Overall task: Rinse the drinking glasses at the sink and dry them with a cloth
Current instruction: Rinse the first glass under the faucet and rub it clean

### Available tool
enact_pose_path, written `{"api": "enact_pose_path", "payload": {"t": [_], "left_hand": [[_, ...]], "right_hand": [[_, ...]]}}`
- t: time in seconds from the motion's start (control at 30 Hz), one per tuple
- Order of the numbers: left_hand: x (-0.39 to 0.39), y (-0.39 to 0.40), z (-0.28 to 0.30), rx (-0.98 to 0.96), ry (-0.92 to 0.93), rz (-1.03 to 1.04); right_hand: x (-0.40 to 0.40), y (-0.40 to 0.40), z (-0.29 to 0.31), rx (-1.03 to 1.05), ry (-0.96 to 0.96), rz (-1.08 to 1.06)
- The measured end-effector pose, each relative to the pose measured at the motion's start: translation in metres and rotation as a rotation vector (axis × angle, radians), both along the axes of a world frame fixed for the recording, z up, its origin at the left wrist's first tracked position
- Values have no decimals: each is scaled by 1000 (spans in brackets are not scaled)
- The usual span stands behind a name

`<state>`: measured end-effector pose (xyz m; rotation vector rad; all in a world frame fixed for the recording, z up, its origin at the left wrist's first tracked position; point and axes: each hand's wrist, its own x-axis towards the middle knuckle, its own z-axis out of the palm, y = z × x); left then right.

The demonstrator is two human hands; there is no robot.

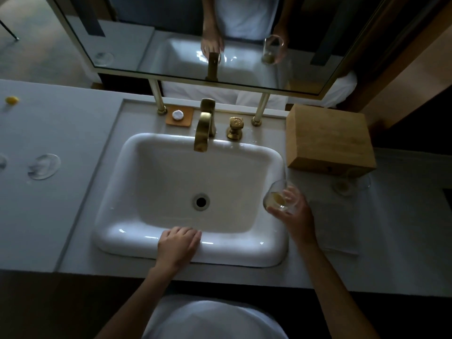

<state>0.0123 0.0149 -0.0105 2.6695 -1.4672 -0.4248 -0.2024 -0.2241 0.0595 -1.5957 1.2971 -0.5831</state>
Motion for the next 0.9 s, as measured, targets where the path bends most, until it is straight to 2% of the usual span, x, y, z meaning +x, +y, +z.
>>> {"api": "enact_pose_path", "payload": {"t": [0.07,0.23,0.3,0.37,0.5,0.63,0.77,0.9], "left_hand": [[7,-3,4,-29,162,38],[29,-4,28,-299,795,327],[38,-4,36,-367,969,404],[47,-6,46,-408,1096,378],[61,-12,70,-373,1226,191],[73,-12,82,-330,1352,82],[84,-8,88,-330,1499,75],[96,-8,87,-346,1555,110]], "right_hand": [[10,15,1,-30,50,40],[39,50,6,6,70,172],[50,60,7,45,60,219],[62,67,10,106,57,270],[88,81,18,185,75,384],[113,94,39,287,6,456],[131,97,54,369,-94,571],[138,93,52,407,-59,640]]}}
